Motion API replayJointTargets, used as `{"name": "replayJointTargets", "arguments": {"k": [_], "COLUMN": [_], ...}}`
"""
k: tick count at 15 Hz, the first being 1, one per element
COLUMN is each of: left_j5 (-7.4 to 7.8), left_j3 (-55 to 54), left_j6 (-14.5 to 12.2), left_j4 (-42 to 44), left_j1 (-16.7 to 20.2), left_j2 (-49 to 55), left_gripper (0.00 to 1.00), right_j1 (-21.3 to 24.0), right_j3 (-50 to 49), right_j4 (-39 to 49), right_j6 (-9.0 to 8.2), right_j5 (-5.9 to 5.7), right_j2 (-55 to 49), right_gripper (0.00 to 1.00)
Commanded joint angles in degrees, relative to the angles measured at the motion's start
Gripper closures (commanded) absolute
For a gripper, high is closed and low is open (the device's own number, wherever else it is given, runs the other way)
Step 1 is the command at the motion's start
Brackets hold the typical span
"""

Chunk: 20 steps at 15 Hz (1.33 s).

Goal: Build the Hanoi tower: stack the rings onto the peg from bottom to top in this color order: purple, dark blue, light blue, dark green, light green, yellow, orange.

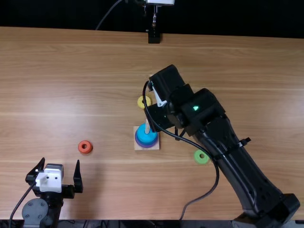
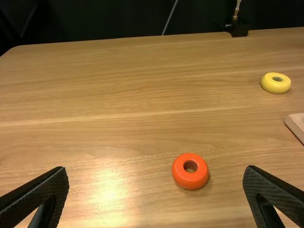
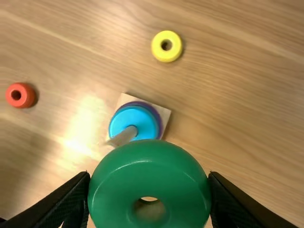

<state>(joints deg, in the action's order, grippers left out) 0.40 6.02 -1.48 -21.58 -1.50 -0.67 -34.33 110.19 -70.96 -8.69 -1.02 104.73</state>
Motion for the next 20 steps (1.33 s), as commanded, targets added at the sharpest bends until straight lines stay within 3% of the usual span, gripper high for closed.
{"name": "replayJointTargets", "arguments": {"k": [1, 20], "left_j5": [0.12, 0.12], "left_j3": [-6.0, -6.0], "left_j6": [-0.6, -0.6], "left_j4": [-4.7, -4.6], "left_j1": [-0.2, -0.2], "left_j2": [0.7, 0.7], "left_gripper": [0.0, 0.0], "right_j1": [-1.5, -4.7], "right_j3": [2.2, 5.0], "right_j4": [-0.1, 0.2], "right_j6": [-0.28, -0.59], "right_j5": [0.38, 0.49], "right_j2": [1.6, 7.2], "right_gripper": [1.0, 1.0]}}
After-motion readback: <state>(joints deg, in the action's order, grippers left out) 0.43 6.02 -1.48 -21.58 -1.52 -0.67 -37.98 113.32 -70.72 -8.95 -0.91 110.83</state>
